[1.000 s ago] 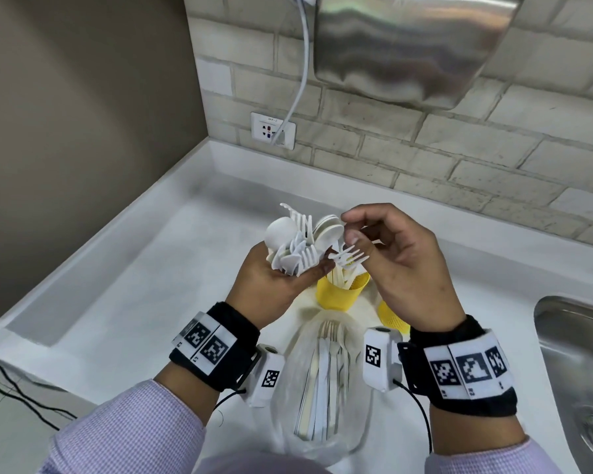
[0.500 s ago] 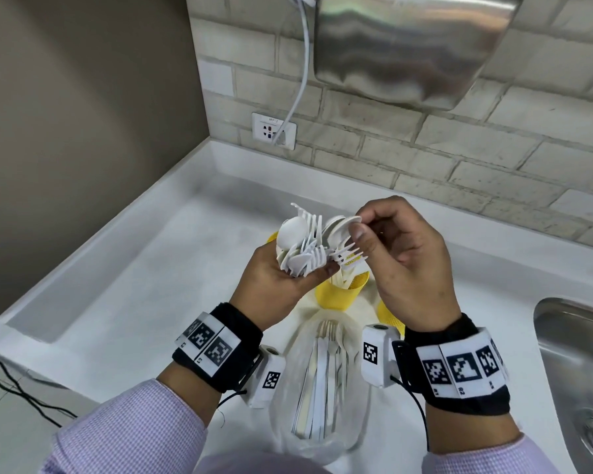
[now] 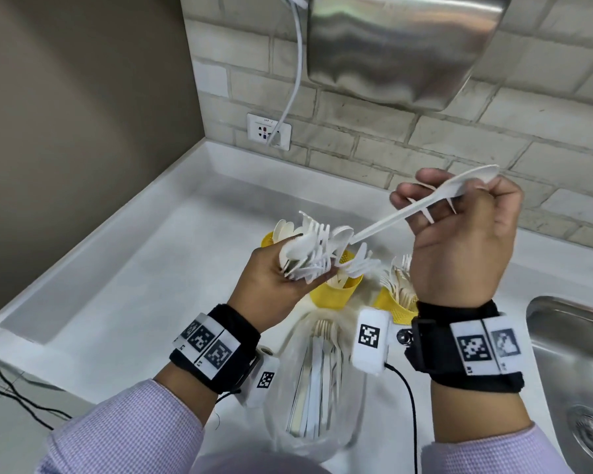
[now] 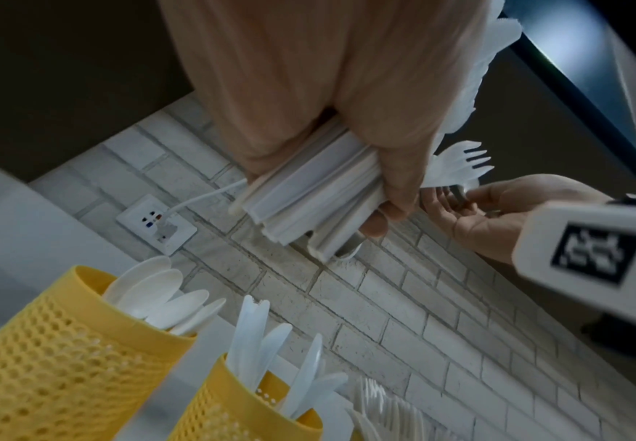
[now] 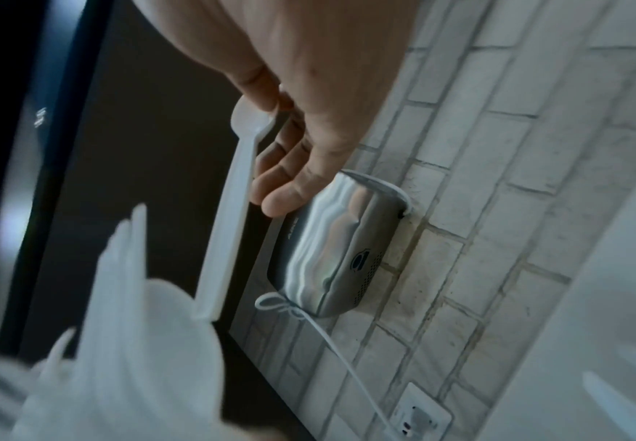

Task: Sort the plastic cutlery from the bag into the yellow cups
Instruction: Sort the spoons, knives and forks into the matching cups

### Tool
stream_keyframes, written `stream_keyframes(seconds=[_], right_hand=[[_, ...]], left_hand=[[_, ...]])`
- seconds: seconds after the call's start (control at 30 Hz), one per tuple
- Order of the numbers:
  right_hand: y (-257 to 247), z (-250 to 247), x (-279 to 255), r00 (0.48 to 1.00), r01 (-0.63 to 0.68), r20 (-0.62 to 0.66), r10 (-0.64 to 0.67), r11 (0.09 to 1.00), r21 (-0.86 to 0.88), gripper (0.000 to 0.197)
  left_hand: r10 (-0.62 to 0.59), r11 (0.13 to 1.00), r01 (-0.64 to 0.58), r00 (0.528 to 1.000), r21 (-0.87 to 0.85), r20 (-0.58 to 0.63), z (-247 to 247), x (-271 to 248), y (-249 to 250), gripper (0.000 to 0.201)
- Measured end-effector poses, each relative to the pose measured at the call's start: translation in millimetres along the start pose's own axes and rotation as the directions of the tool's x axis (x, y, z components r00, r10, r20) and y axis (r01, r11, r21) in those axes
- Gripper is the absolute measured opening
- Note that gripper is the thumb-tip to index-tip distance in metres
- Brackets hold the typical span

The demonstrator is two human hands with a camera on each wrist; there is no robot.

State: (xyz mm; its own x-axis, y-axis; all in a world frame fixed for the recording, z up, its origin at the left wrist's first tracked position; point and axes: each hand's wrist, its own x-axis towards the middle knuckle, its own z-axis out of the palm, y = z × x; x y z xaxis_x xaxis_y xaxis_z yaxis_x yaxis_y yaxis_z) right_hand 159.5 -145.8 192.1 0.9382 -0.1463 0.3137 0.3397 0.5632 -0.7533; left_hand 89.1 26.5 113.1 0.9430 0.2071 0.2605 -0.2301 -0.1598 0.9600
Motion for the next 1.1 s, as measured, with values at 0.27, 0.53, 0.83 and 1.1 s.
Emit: stream_keyframes(seconds=[0.27, 0.53, 0.83, 1.1], right_hand=[[1.4, -16.3, 8.7, 0.949, -0.187, -0.254, 0.185, 0.982, 0.019, 0.011], [11.3, -16.6, 6.4, 0.958, -0.276, -0.088, 0.273, 0.961, -0.021, 0.008], [16.9, -12.4, -11.6, 0.751, -0.289, 0.524, 0.402, 0.913, -0.288, 0.026], [13.6, -11.8, -12.1, 0.678, -0.191, 0.611, 0.409, 0.901, -0.390, 0.029]], left_hand=[[0.238, 0.942, -0.249, 0.968, 0.226, 0.077, -3.6, 5.5, 11.2, 0.020], [0.068, 0.996, -0.074, 0.993, 0.054, 0.094, -5.2, 4.4, 5.1, 0.014], [-0.046, 0.989, 0.072, 0.979, -0.128, 0.201, -11.0, 3.2, 14.4, 0.017], [-0.035, 0.971, 0.107, 0.948, -0.213, 0.317, -13.6, 2.5, 10.5, 0.033]])
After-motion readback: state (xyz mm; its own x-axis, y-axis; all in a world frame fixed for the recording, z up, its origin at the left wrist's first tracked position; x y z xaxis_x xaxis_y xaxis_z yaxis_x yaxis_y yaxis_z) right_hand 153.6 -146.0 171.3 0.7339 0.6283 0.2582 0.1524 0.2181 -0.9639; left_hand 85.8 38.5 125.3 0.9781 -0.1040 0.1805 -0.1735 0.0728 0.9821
